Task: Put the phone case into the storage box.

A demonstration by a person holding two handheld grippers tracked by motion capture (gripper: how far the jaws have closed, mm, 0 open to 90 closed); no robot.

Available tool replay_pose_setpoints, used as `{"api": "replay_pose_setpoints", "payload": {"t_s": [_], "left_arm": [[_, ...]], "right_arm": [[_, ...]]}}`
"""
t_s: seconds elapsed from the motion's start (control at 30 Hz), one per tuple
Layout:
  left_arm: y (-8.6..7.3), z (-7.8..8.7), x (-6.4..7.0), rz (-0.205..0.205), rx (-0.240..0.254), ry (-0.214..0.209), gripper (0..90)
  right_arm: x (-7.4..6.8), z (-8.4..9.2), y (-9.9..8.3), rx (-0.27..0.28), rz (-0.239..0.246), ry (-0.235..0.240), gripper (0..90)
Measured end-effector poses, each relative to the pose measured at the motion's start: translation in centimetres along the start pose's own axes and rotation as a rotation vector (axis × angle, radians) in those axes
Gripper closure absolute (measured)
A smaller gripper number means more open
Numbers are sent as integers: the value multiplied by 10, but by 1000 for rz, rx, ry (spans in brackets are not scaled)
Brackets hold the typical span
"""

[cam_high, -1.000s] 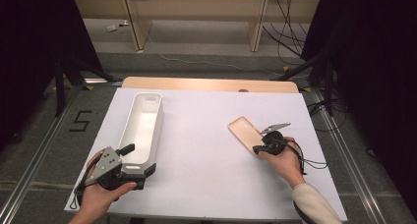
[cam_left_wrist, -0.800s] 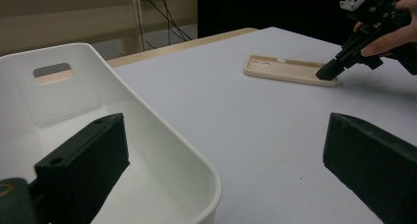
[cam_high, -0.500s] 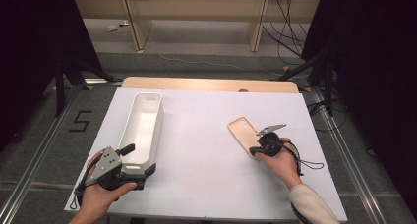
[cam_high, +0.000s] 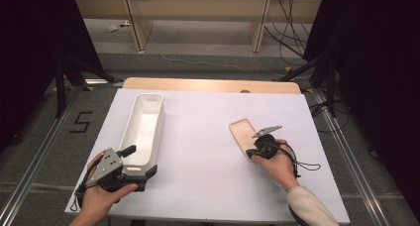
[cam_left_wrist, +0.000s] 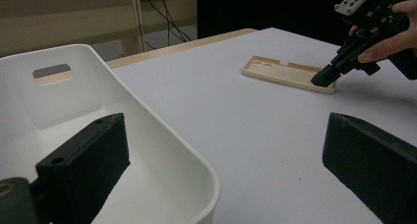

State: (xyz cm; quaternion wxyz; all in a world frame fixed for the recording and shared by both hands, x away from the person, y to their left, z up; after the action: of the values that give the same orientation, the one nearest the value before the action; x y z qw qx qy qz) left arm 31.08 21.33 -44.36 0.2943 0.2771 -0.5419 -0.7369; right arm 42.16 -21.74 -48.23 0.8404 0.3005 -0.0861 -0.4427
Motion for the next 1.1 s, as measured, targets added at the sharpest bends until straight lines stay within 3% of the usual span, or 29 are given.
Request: {"api": "replay_pose_setpoints", "payload": {"t_s": [0.27, 0.3, 0.5, 0.67, 0.7, 0.8, 1.1], "left_arm": [[0, 0, 0, -3, 2, -2, 32], [0, 0, 0, -3, 2, -2, 33], [0, -1, -1, -5, 15, -10, 32], [0, 1, 1, 11, 3, 0, 33], [0, 1, 1, 7, 3, -1, 32], [0, 1, 1, 8, 4, -3, 32], [0, 0, 0, -2, 15, -11, 32]], "right_arm": [[-11, -5, 5, -8, -10, 7, 900], [-12, -6, 7, -9, 14, 14, 900], [-17, -10, 11, 0, 21, 12, 900], [-22, -12, 13, 9, -1, 19, 900], [-22, -11, 14, -9, 11, 23, 900], [-22, -13, 15, 12, 27, 23, 900], [-27, -17, 18, 25, 1, 25, 900]]}}
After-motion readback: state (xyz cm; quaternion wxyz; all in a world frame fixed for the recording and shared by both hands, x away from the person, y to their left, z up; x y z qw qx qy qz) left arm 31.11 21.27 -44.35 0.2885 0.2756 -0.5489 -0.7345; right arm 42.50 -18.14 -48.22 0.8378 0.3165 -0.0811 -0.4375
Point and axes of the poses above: each handheld gripper's, and its own axes: z roughly backward along the jaws, y roughly out of its top, x roughly to its right, the point moved 1 cm from there along -z, roughly forward along the jaws, and after that the axes turned 6 degrees about -z, right-handed, at the moved point
